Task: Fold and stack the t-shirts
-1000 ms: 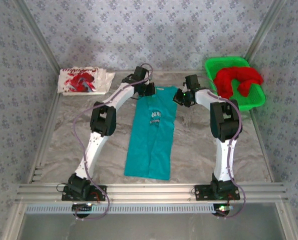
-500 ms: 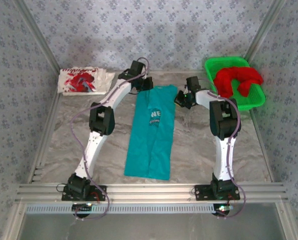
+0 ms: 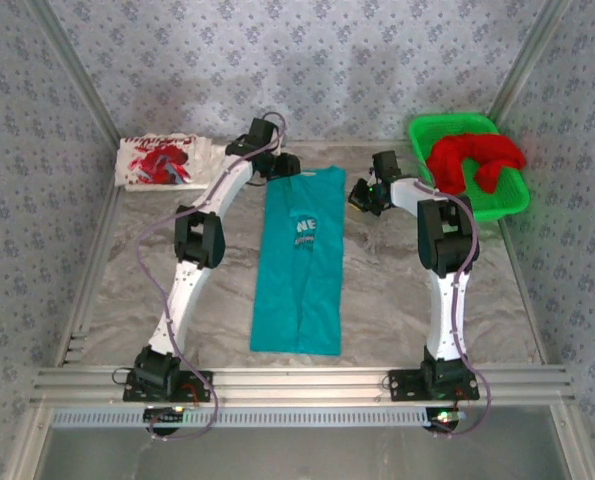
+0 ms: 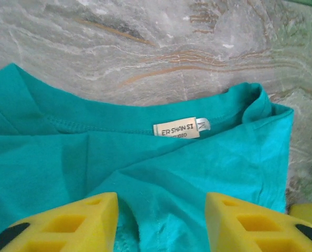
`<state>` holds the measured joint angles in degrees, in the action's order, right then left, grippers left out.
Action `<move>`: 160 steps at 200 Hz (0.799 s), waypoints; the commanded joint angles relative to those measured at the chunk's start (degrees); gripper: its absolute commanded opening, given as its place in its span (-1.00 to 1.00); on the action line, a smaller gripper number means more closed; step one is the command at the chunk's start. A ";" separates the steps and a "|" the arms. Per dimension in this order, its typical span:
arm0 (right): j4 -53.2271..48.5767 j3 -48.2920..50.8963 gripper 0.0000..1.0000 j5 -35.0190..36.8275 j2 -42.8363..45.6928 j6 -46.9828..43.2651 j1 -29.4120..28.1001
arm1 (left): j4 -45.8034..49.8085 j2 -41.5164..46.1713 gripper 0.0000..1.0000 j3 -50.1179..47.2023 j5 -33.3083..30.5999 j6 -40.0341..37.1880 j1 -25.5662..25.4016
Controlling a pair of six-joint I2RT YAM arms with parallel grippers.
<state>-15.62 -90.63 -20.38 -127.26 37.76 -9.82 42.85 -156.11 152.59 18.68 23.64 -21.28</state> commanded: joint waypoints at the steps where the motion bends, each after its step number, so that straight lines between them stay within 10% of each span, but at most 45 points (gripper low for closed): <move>1: -2.47 -1.74 -1.00 0.54 0.00 -0.50 0.13 | 6.17 4.71 -0.06 1.63 -6.38 -3.81 0.79; 23: -2.93 -0.70 -1.00 0.41 3.50 -1.26 -0.33 | 1.67 14.11 -0.21 -10.02 -10.42 -5.39 1.68; 58: -3.12 5.68 -1.00 -0.50 11.96 -5.24 -3.70 | -28.64 39.82 -0.07 -55.86 -6.36 0.42 3.49; 77: -0.80 12.22 -1.00 -1.89 16.10 -4.51 -6.80 | -36.49 46.36 -0.41 -70.28 -3.00 3.14 2.20; 107: 0.04 16.77 -1.00 -0.68 16.75 -2.81 -10.81 | -37.89 45.87 -0.87 -77.92 -1.22 4.38 -0.20; 160: -2.77 10.04 -1.00 2.34 7.82 -3.24 -10.19 | -37.87 38.04 -1.00 -73.73 -1.62 5.89 -2.00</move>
<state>-15.99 -76.62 -20.38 -115.37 34.72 -21.12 6.24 -115.00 74.56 17.17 28.42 -23.11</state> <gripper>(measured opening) 0.066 0.050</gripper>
